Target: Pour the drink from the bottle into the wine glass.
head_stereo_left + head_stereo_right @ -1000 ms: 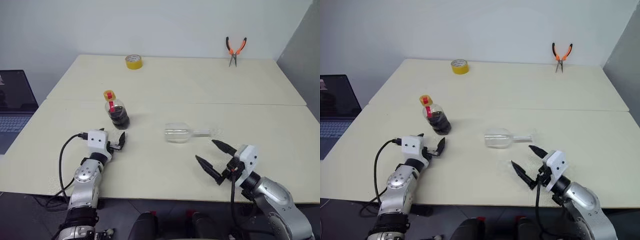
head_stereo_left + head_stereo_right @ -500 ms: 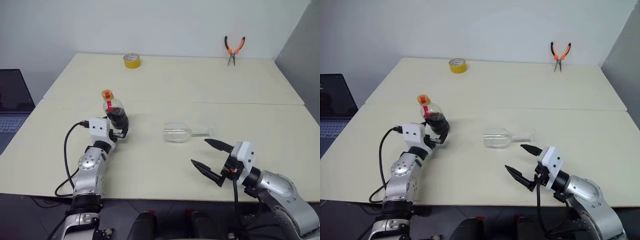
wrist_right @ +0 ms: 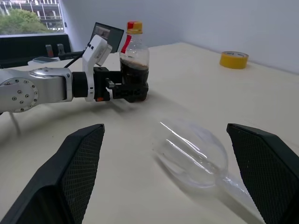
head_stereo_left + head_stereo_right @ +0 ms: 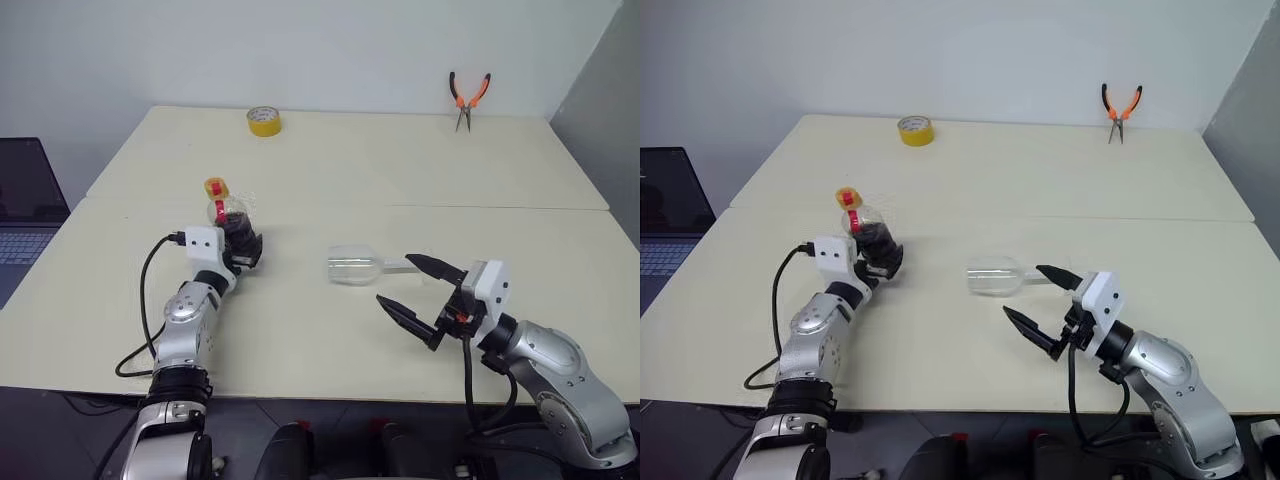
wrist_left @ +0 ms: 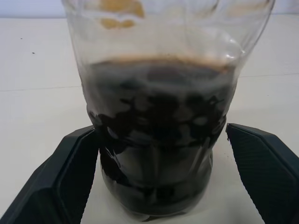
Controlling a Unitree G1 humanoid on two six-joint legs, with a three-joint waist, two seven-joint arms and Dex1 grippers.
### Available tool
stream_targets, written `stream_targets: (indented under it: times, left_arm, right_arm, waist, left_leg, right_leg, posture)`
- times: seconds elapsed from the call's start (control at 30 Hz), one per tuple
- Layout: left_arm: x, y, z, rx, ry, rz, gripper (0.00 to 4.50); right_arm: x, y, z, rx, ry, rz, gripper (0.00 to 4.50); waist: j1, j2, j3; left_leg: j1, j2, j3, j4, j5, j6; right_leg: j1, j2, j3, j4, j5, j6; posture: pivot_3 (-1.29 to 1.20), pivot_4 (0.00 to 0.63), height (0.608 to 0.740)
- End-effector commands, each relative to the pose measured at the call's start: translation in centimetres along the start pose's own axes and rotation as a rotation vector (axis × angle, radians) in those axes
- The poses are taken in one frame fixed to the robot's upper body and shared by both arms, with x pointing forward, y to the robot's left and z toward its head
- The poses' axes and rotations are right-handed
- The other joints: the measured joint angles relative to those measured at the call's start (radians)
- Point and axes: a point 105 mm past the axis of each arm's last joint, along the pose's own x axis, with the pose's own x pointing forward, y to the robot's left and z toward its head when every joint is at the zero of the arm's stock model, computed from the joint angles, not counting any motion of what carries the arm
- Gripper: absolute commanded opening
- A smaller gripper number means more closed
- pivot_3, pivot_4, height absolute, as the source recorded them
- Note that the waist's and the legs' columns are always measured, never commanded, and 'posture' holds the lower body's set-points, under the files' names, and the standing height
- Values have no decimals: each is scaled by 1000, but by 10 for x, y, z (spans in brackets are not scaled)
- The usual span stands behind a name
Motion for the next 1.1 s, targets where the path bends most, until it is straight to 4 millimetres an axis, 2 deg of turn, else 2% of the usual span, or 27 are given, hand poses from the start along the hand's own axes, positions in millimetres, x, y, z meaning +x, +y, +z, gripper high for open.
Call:
stream_targets:
  times: [0.03, 0.43, 0.77, 0.8, 0.83, 0.97, 1.03, 1.1]
  left_arm:
    - [4, -1, 12, 5, -35, -22, 4485]
    - [15, -4, 31, -41, -102, -40, 4485]
    - [16, -2, 33, -21, -109, -43, 4485]
    - [16, -1, 33, -23, -110, -38, 4096]
    - [16, -2, 33, -21, -111, -42, 3932]
    - [17, -4, 34, -12, -109, -55, 2789]
    - [17, -7, 35, -2, -109, -67, 2359]
    - [17, -11, 36, 6, -112, -81, 2144]
  right_arm:
    - [1, 1, 16, -37, -50, 3, 4500]
    - [4, 3, 15, -27, -51, 0, 4500]
    - [5, 3, 15, -30, -47, 4, 4500]
    - [6, 3, 15, -30, -48, 3, 4500]
    - [6, 2, 15, -30, -50, 2, 4500]
    - [7, 2, 16, -30, -56, 0, 4500]
    - [8, 1, 19, -34, -68, -5, 4500]
    - [9, 0, 22, -39, -82, -10, 4500]
  waist:
    - [0, 0, 0]
    - [0, 0, 0]
    - [0, 0, 0]
    - [0, -1, 0]
    - [0, -1, 0]
    - [0, -1, 0]
    - [0, -1, 0]
    - [0, -1, 0]
  left_leg:
    - [0, 0, 0, 0, 0, 0]
    - [0, 0, -1, 1, 0, 0]
    - [0, 0, -1, 1, 0, 0]
    - [0, 0, -1, 1, 0, 0]
    - [0, 0, -1, 1, 0, 0]
    - [0, 0, -1, 1, 0, 0]
    - [0, 0, -1, 1, 0, 0]
    - [0, 0, -1, 1, 0, 0]
  right_leg:
    - [0, 0, 0, 0, 0, 0]
    - [0, 0, -1, 0, 0, 0]
    - [0, 0, -1, 0, 0, 0]
    - [0, 0, -1, 0, 0, 0]
    - [0, 0, -1, 0, 0, 0]
    - [0, 0, -1, 0, 0, 0]
    - [0, 0, -1, 0, 0, 0]
    - [0, 0, -1, 0, 0, 0]
  posture:
    - [0, 150, 740]
    - [0, 150, 740]
    - [0, 150, 740]
    - [0, 150, 740]
    - [0, 150, 740]
    - [0, 150, 740]
    - [0, 150, 740]
    - [0, 150, 740]
